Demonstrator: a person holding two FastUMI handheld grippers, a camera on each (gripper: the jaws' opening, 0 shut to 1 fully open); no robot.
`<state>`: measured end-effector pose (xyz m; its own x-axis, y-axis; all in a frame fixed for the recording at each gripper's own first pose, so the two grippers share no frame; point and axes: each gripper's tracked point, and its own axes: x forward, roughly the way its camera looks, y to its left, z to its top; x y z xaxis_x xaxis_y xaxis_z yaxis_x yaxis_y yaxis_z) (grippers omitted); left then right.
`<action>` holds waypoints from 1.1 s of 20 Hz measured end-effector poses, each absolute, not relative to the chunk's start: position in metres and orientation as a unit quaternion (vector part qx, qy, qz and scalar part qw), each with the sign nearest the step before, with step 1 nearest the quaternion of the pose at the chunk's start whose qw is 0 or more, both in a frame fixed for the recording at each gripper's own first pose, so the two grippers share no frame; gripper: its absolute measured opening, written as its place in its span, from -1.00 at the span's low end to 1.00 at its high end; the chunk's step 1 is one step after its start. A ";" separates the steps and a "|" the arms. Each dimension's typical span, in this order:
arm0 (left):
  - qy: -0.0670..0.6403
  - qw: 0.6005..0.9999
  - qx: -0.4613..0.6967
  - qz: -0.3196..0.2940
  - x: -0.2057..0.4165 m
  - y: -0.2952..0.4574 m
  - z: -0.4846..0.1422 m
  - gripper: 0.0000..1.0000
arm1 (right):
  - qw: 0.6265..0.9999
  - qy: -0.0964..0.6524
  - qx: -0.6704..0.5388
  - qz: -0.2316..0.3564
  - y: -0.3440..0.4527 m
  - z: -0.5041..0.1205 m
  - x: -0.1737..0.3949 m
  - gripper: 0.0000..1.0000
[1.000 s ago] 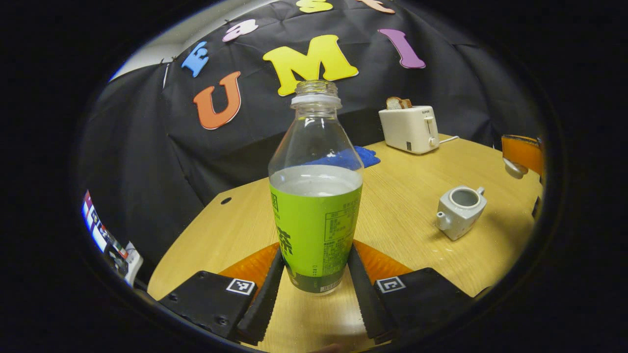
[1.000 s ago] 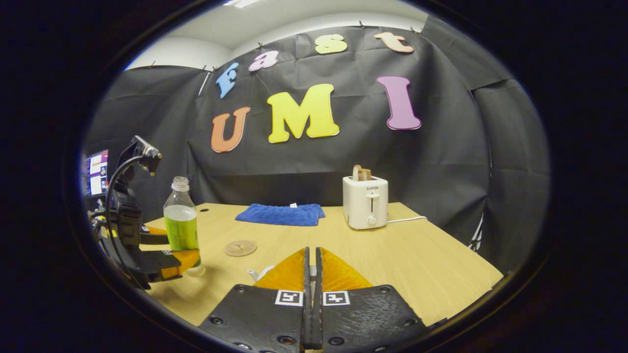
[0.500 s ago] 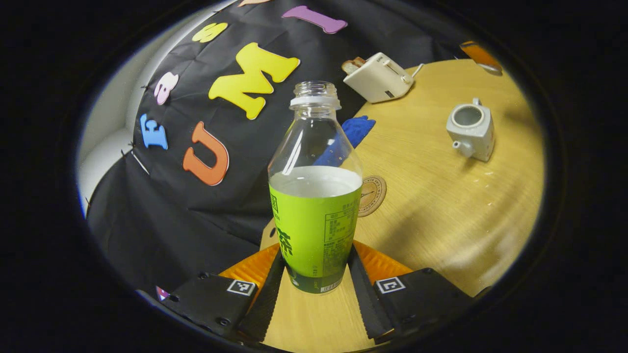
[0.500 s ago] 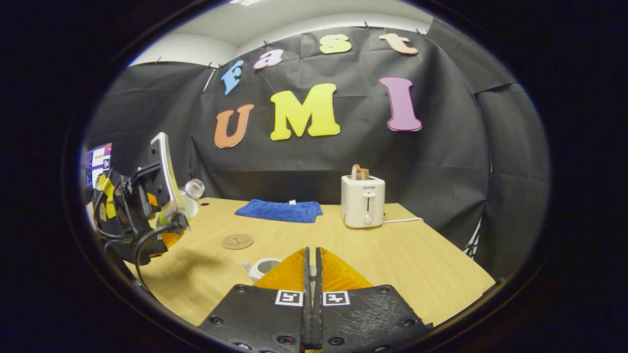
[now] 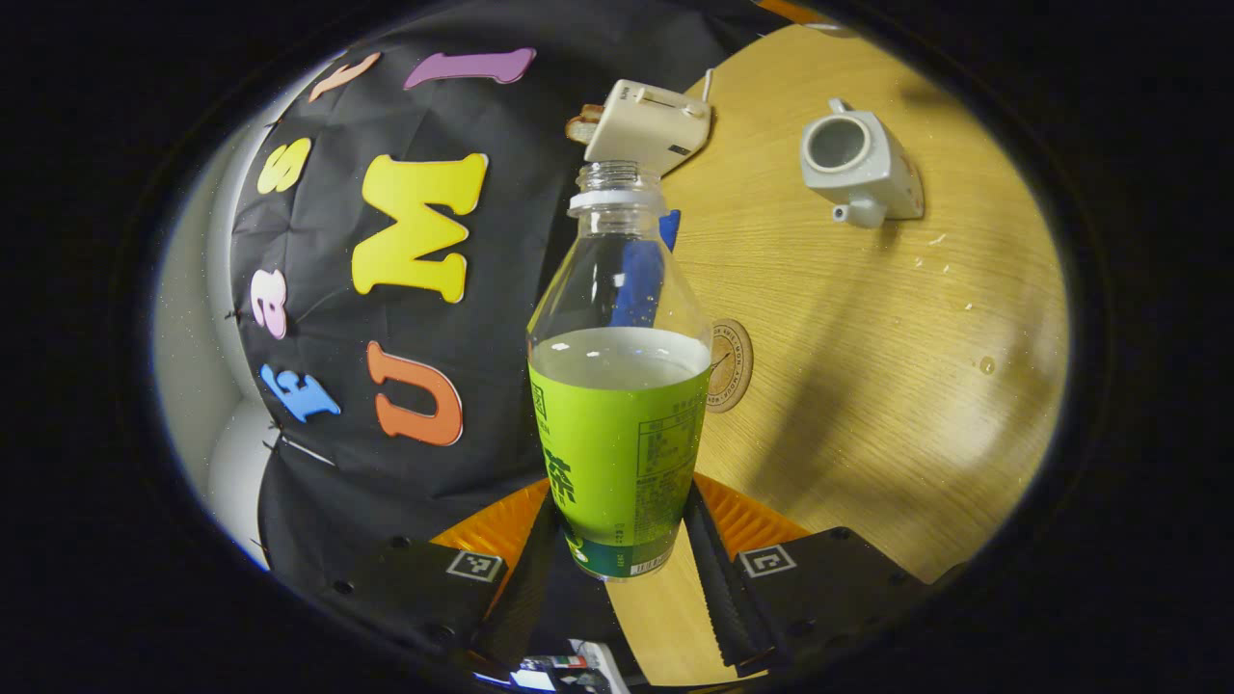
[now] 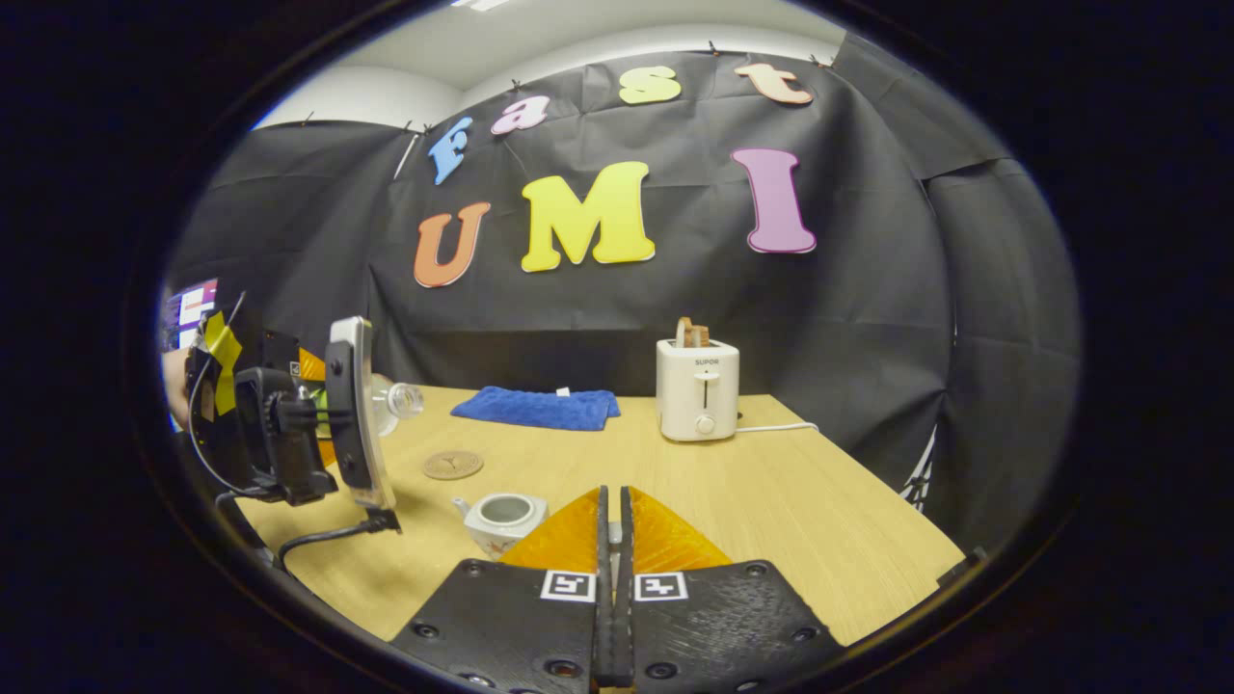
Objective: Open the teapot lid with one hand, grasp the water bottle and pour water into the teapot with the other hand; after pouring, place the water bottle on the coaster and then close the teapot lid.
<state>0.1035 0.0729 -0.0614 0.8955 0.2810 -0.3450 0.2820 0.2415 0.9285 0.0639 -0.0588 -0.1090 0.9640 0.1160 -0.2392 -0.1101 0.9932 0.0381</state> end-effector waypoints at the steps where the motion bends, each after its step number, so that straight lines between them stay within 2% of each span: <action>1: 0.234 0.741 0.629 -0.008 0.104 0.069 -0.065 0.48 | 0.991 0.125 0.014 0.054 -0.063 -0.112 0.064 -1.00; 9: 0.233 0.670 0.704 -0.036 0.110 0.039 -0.065 0.47 | 0.990 0.131 0.025 0.043 -0.084 -0.124 0.059 -1.00; 12: 0.228 0.649 0.725 -0.036 0.115 0.032 -0.056 0.42 | 0.990 0.131 0.029 0.040 -0.090 -0.125 0.058 -1.00; 13: 0.225 0.640 0.734 -0.036 0.117 0.029 -0.053 0.47 | 0.990 0.130 0.029 0.038 -0.092 -0.126 0.057 -1.00; 22: 0.216 0.575 0.789 -0.024 0.124 0.013 -0.038 0.46 | 0.991 0.124 0.039 0.038 -0.102 -0.125 0.050 -1.00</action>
